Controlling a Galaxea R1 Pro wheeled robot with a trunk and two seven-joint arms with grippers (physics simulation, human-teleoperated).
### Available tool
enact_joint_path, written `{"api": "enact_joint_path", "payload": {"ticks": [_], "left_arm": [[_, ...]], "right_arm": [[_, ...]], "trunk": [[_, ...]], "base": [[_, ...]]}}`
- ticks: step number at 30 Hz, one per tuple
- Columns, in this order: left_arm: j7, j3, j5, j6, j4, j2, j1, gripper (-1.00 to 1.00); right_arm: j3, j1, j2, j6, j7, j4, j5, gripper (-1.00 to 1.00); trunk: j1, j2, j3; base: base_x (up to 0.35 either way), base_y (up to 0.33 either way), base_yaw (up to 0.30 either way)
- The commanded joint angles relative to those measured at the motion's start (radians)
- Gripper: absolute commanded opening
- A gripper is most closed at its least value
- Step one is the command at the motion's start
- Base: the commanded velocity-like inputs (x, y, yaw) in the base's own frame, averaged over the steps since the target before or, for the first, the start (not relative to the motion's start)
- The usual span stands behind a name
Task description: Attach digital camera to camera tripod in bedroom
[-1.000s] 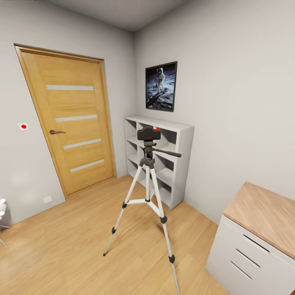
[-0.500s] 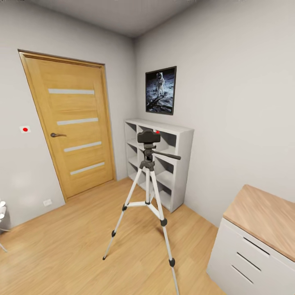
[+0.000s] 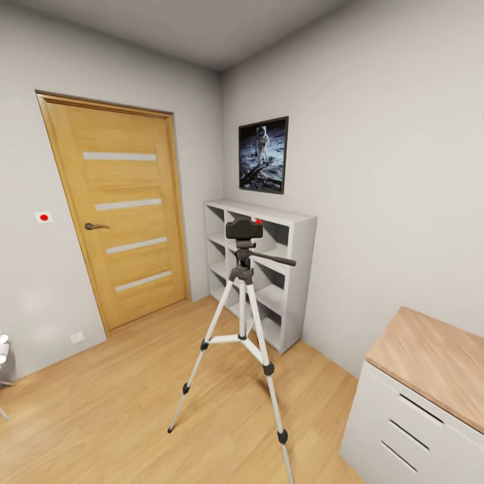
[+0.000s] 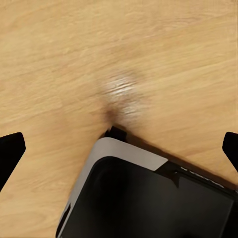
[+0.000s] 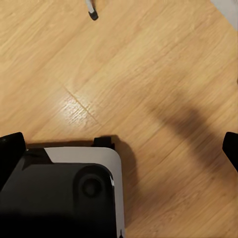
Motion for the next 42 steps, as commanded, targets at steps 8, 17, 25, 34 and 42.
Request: {"api": "enact_joint_path", "payload": {"ticks": [8, 17, 25, 34, 42], "left_arm": [[0.004, -0.008, 0.007, 0.000, -0.001, 0.000, 0.000, 1.00], [0.004, -0.008, 0.007, 0.000, -0.001, 0.000, 0.000, 1.00], [0.004, -0.008, 0.007, 0.000, -0.001, 0.000, 0.000, 1.00], [0.004, -0.008, 0.007, 0.000, -0.001, 0.000, 0.000, 1.00], [0.004, -0.008, 0.007, 0.000, -0.001, 0.000, 0.000, 1.00]], "right_arm": [[0.008, -0.001, 0.000, 0.002, 0.005, 0.003, -0.011, 1.00], [0.008, -0.001, -0.001, 0.008, 0.006, 0.003, -0.010, 1.00], [0.008, -0.001, -0.006, 0.008, 0.007, 0.002, -0.010, 1.00], [0.006, -0.001, -0.005, 0.006, 0.005, 0.002, -0.012, 1.00], [0.007, -0.001, -0.004, 0.007, 0.005, 0.002, -0.015, 1.00]], "trunk": [[0.000, -0.001, 0.011], [0.000, -0.001, 0.014], [0.000, -0.001, 0.015], [0.000, -0.001, 0.015], [0.000, -0.001, 0.015]], "base": [[0.000, 0.000, 0.000], [0.000, 0.000, 0.000], [0.000, 0.000, 0.000], [0.000, 0.000, 0.000], [0.000, 0.000, 0.000]]}}
